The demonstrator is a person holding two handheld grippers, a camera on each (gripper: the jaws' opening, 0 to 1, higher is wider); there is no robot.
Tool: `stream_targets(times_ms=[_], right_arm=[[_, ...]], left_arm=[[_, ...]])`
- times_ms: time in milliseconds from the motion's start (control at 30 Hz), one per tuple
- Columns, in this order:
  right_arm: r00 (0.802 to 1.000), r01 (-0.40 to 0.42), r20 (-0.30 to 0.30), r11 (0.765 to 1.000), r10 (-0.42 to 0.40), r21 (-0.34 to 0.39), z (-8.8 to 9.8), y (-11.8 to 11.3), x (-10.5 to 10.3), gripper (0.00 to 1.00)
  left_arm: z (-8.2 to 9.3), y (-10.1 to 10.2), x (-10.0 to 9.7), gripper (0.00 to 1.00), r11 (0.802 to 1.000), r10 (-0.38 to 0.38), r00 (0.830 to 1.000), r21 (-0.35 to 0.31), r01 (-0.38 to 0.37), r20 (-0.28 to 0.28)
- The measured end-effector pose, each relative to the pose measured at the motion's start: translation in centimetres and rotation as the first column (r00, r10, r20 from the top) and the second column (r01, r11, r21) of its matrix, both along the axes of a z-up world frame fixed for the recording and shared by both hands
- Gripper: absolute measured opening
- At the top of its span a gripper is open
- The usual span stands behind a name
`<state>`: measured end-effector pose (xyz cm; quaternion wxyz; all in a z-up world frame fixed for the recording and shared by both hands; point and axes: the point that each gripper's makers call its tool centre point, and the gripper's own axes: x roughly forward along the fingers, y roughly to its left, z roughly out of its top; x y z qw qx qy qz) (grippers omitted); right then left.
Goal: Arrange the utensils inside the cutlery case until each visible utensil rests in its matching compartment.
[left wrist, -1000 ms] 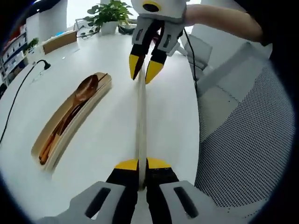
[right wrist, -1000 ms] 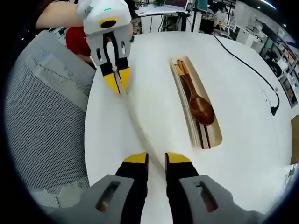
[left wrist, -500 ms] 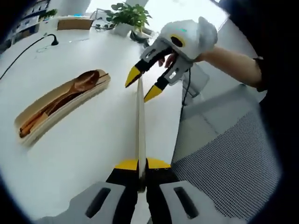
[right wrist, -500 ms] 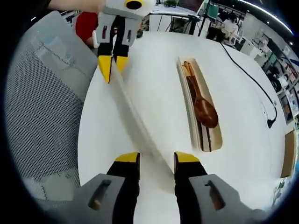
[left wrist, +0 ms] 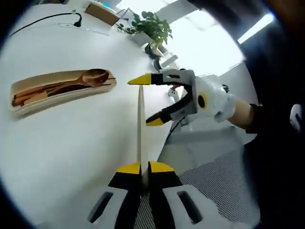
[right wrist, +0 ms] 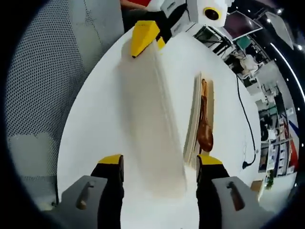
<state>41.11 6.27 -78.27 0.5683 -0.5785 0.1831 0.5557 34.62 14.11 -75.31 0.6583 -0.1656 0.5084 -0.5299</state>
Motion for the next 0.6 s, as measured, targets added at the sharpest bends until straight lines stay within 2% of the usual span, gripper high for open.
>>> stream_targets(times_ms=[100,200,300,333,433,600], right_arm=[[1.0,-0.021,0.017,1.0,0.021,0.011,0.5,0.6,-0.4,0.61],[1.0,-0.018,0.019,1.0,0.018,0.013,0.5,0.6,-0.2,0.62],[1.0,-0.011,0.018,1.0,0.011,0.01,0.7,0.4,0.0,0.62],[1.0,-0.011,0.017,1.0,0.01,0.009,0.7,0.4,0.0,0.62],[1.0,-0.011,0.009,1.0,0.011,0.009,0.7,0.4,0.0,0.62],[1.0,-0.007,-0.006,0.999,0.007,0.032,1.0,1.0,-0.5,0.6]], left_arm=[[0.6,-0.2,0.0,0.03,1.0,0.018,1.0,-0.015,-0.019,-0.018],[1.5,-0.4,-0.1,0.03,0.997,0.049,0.994,-0.059,-0.055,-0.102],[1.7,-0.2,0.2,0.03,0.995,0.069,0.992,-0.066,-0.076,-0.104],[1.8,-0.2,0.1,0.03,0.994,0.067,0.991,-0.073,-0.076,-0.116],[2.9,-0.5,-0.5,0.03,0.988,0.051,0.978,-0.131,-0.078,-0.201],[3.6,-0.8,-1.1,0.03,0.982,0.028,0.966,-0.173,-0.075,-0.258]])
